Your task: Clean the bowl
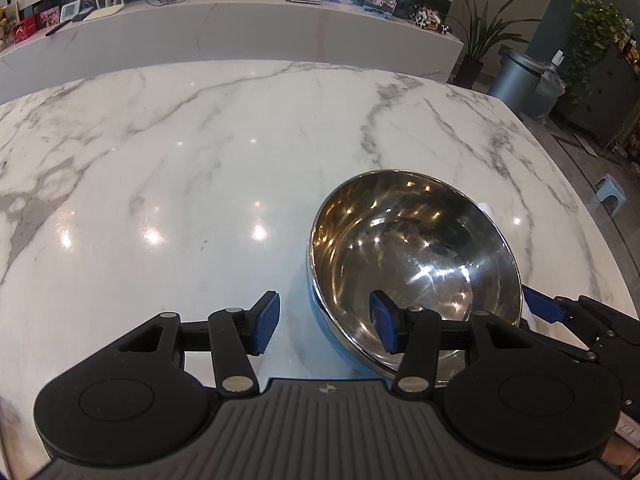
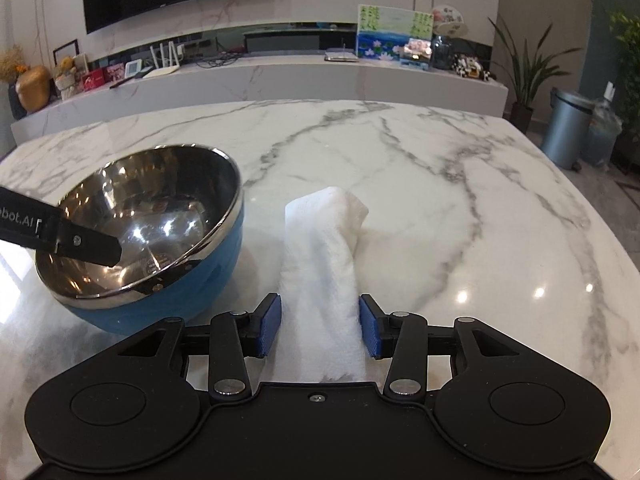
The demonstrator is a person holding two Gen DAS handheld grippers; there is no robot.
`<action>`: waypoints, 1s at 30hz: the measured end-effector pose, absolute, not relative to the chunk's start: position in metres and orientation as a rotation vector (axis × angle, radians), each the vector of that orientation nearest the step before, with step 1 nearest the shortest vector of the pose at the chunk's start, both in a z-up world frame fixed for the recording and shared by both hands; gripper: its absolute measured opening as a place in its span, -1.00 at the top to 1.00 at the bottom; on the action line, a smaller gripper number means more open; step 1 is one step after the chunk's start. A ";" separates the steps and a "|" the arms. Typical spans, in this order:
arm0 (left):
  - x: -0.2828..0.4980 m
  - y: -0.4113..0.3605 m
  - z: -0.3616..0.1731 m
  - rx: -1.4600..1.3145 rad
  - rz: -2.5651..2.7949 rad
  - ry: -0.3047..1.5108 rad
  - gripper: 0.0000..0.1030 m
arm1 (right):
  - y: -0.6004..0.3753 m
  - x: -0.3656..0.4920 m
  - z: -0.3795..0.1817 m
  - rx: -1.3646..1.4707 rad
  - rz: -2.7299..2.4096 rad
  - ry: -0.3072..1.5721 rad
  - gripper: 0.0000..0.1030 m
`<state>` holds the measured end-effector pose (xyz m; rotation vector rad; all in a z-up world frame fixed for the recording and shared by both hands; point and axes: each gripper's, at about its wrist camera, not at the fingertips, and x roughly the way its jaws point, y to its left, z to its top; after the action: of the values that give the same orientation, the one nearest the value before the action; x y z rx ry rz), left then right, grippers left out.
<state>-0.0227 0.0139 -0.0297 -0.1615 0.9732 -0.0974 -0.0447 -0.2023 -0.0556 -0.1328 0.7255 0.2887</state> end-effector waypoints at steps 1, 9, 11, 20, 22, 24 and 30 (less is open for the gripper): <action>-0.023 0.013 -0.030 -0.162 -0.097 0.974 0.07 | -0.201 -0.045 -0.056 -0.137 0.287 0.724 0.19; -0.025 0.010 -0.032 -0.140 -0.107 0.987 0.21 | -0.199 -0.043 -0.055 -0.137 0.292 0.729 0.59; -0.025 0.010 -0.032 -0.133 -0.111 0.989 0.30 | -0.199 -0.042 -0.055 -0.135 0.296 0.729 0.64; -0.022 0.003 -0.032 -0.094 -0.107 0.990 0.58 | -0.201 -0.038 -0.047 -0.103 0.295 0.717 0.69; -0.021 0.002 -0.032 -0.087 -0.103 0.989 0.58 | -0.201 -0.037 -0.042 -0.086 0.302 0.711 0.69; -0.020 0.002 -0.032 -0.086 -0.100 0.989 0.59 | -0.201 -0.038 -0.035 -0.072 0.320 0.694 0.69; -0.019 0.002 -0.032 -0.076 -0.099 0.983 0.63 | -0.202 -0.043 -0.019 -0.073 0.374 0.646 0.69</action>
<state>-0.0186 0.0017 -0.0319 -0.0761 0.9829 -0.0985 -0.0434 -0.2017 -0.0188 -0.0727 0.6463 0.3736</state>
